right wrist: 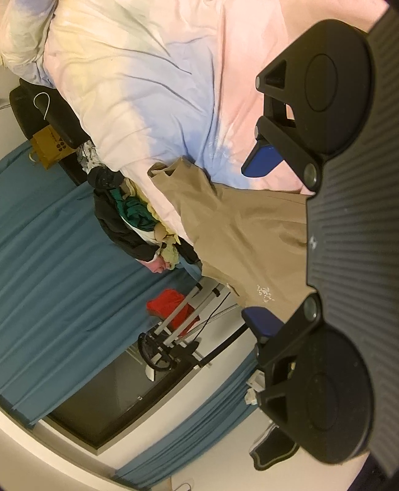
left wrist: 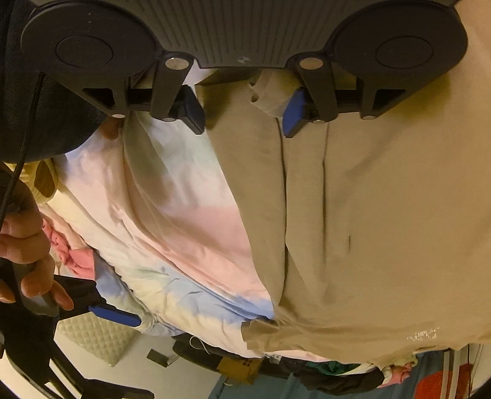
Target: Fold clothes
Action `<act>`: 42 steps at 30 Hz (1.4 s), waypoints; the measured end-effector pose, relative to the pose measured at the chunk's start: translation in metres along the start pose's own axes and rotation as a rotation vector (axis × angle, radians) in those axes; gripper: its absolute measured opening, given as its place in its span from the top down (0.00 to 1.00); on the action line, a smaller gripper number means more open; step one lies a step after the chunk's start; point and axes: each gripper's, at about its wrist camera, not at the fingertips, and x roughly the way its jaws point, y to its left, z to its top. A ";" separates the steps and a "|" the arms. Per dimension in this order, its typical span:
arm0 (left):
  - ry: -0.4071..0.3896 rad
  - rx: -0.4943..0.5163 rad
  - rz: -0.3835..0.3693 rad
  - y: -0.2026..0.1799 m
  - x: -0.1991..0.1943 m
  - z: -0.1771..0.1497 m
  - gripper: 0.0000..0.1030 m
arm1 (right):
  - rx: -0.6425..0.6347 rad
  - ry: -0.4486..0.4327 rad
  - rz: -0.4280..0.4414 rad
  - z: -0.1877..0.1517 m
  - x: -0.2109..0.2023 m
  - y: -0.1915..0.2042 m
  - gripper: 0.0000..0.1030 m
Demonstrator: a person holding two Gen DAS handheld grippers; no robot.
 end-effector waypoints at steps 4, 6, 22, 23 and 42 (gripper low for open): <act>0.003 0.022 -0.058 -0.008 0.001 -0.002 0.40 | -0.021 0.024 0.006 -0.002 0.005 0.005 0.10; 0.004 0.059 -0.088 -0.015 0.001 -0.003 0.40 | -0.036 0.039 0.009 -0.004 0.007 0.008 0.10; -0.016 0.076 -0.061 -0.015 -0.028 -0.005 0.35 | -0.163 0.215 -0.090 -0.020 0.035 0.007 0.10; -0.038 0.073 -0.029 -0.011 -0.040 -0.007 0.31 | -0.203 0.262 -0.100 -0.025 0.043 0.010 0.11; -0.252 -0.194 0.131 0.061 -0.103 -0.005 0.25 | -0.801 0.932 -0.313 -0.097 0.119 0.045 0.38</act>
